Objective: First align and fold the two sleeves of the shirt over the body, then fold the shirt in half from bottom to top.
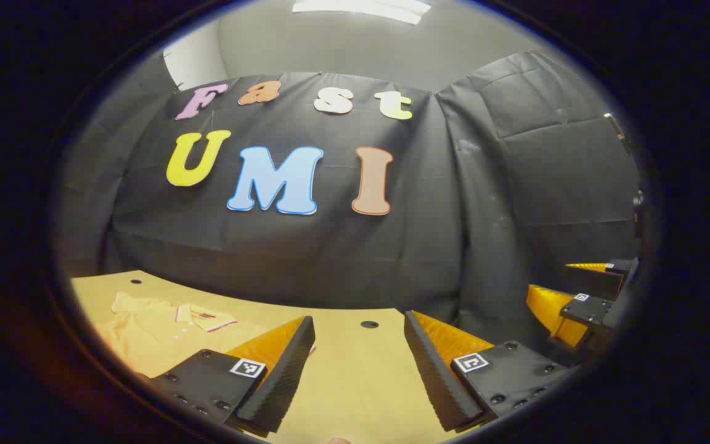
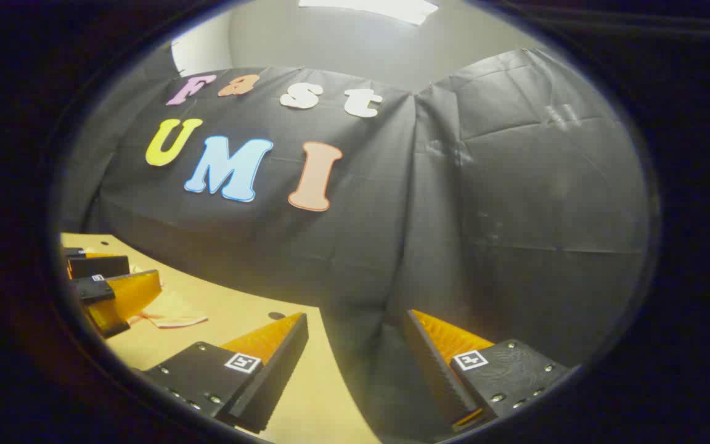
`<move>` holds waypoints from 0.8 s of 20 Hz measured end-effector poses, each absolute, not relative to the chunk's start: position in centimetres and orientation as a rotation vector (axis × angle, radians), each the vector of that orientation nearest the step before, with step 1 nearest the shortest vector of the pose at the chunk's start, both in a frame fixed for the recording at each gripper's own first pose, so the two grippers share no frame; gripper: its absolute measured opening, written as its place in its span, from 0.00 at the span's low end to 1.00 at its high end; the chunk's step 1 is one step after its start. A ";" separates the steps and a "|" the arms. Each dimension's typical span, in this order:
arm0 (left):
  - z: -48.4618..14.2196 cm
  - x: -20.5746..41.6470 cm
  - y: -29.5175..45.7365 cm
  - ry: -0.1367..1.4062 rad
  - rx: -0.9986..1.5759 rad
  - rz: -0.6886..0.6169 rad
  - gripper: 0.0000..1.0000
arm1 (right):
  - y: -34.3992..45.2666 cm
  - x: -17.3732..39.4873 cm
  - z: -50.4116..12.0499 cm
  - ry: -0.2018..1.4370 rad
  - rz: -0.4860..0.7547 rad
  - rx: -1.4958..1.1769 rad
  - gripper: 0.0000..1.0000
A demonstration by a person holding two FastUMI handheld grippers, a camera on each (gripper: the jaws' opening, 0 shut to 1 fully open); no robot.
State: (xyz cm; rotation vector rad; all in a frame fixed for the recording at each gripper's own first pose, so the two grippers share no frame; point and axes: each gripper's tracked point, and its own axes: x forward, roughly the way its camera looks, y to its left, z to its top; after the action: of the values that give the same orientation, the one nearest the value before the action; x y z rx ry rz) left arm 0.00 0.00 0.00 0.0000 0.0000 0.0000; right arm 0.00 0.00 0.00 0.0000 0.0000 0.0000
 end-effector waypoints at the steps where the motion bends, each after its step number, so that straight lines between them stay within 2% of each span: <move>1: 1.6 -1.3 3.3 0.001 0.033 -0.017 0.99 | 1.0 -1.7 0.5 0.025 -0.039 -0.023 0.97; 2: 3.0 -2.2 6.6 0.003 0.072 -0.028 0.95 | 2.1 -2.9 1.9 0.014 -0.081 -0.068 0.98; 6: 7.2 -5.4 19.7 0.013 0.172 -0.018 0.98 | 9.8 -7.1 9.7 -0.077 -0.108 -0.171 0.96; 11: 10.1 -8.0 29.9 0.039 0.148 0.045 0.99 | 20.2 -8.1 14.9 -0.118 0.003 -0.183 0.98; 14: 12.0 -8.3 33.0 0.020 0.133 0.091 0.98 | 25.0 -7.6 15.7 -0.111 0.085 -0.120 0.96; 16: 12.3 -8.9 34.0 0.014 0.114 0.111 0.98 | 27.6 -7.1 16.0 -0.109 0.137 -0.086 0.98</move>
State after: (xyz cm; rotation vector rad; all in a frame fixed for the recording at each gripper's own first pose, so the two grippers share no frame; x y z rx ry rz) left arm -8.85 33.97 12.33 0.1141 0.0136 0.1106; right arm -7.10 27.61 16.01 -0.0863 -0.1095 0.1373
